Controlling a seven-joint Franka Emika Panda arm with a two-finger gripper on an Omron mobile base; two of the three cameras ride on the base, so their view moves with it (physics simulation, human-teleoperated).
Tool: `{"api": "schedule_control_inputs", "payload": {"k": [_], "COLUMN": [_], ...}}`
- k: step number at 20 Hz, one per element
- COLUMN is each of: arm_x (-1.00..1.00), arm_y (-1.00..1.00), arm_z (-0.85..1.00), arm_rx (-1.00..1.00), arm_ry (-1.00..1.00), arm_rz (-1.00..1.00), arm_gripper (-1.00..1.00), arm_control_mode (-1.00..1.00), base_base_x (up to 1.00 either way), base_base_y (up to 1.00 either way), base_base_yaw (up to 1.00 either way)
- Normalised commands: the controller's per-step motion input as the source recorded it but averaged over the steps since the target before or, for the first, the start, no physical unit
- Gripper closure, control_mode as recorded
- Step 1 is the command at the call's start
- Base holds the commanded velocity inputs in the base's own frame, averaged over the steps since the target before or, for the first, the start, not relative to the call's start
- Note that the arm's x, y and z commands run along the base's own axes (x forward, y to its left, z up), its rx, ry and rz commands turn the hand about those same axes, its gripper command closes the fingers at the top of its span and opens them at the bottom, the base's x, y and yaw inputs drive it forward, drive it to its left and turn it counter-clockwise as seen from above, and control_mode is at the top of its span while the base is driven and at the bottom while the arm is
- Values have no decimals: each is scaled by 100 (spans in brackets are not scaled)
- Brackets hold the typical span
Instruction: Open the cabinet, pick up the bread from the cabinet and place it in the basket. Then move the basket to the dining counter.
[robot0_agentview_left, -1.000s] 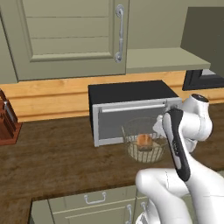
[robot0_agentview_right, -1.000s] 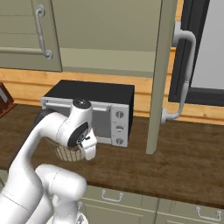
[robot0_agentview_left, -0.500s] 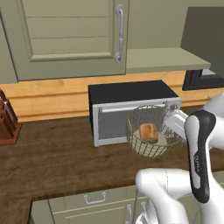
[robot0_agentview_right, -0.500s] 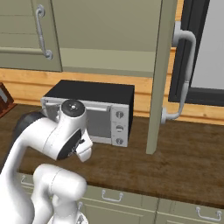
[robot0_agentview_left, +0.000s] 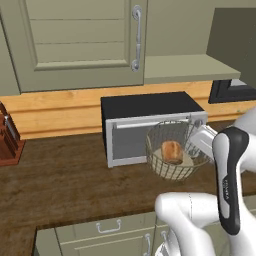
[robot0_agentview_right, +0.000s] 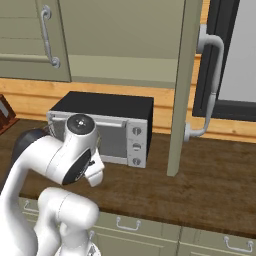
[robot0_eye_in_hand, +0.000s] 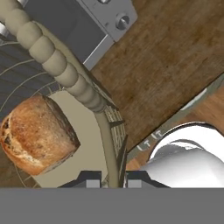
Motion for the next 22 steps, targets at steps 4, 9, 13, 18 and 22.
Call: {"api": "schedule_control_inputs", "payload": {"k": [4, 9, 13, 18, 22], "arm_x": [-17, 0, 0, 0, 0], "arm_y": [0, 0, 0, 0, 0], "arm_z": [0, 0, 0, 0, 0], "arm_rx": [0, 0, 0, 0, 0], "arm_ry": [-3, 0, 0, 0, 0], "arm_rz": [0, 0, 0, 0, 0], "arm_gripper": [100, 100, 100, 100, 100], "arm_control_mode": [100, 100, 100, 100, 100], "base_base_x": [-75, -100, -93, -41, 0], "base_base_y": [-1, -2, -17, -20, -32], "base_base_yaw": [-2, -10, -43, -76, -91]}}
